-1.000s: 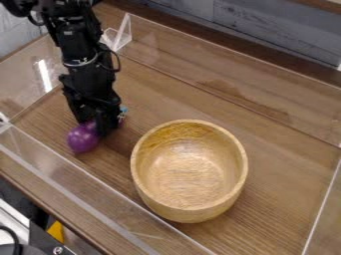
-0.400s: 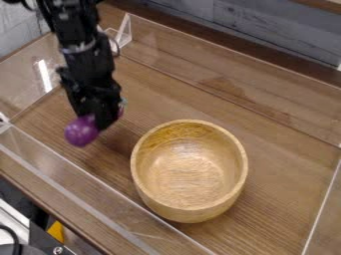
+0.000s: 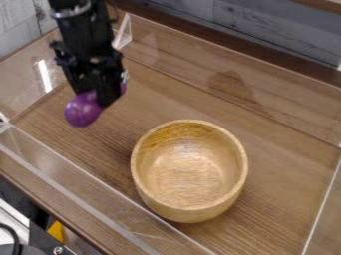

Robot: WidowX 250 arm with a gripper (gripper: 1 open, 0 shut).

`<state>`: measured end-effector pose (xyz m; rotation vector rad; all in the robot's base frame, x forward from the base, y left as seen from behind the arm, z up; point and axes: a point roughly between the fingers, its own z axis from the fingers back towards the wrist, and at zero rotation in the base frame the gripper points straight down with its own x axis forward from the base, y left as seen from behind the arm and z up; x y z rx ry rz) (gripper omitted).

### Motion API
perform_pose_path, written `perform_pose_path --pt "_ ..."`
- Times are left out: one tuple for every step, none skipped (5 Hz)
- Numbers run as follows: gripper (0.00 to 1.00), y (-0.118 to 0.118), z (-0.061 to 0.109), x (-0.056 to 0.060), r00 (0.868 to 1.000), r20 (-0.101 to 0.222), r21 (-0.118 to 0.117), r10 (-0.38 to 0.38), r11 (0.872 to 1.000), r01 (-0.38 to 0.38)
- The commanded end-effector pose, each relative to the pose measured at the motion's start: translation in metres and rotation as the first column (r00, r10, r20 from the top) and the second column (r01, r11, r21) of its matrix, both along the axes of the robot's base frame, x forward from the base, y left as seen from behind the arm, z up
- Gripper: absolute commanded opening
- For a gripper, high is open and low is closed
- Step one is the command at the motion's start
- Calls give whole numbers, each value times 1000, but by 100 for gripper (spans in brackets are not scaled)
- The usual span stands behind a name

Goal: Put the purple eggplant in the brown bowl

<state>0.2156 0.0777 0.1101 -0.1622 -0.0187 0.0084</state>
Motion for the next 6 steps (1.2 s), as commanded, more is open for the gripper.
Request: perform_pose_path --pt "0 -23 21 4 998 49 8 -28 1000 28" --pt "0 -45 17 -2 997 41 1 -67 998 67" --pt "0 -74 11 -3 994 39 1 -102 995 102" --pt "0 -104 3 -4 990 38 9 -133 991 133" --pt "0 -124 -7 -5 987 40 19 -156 988 156" --pt "0 -131 -17 -5 984 43 30 -173 985 172"
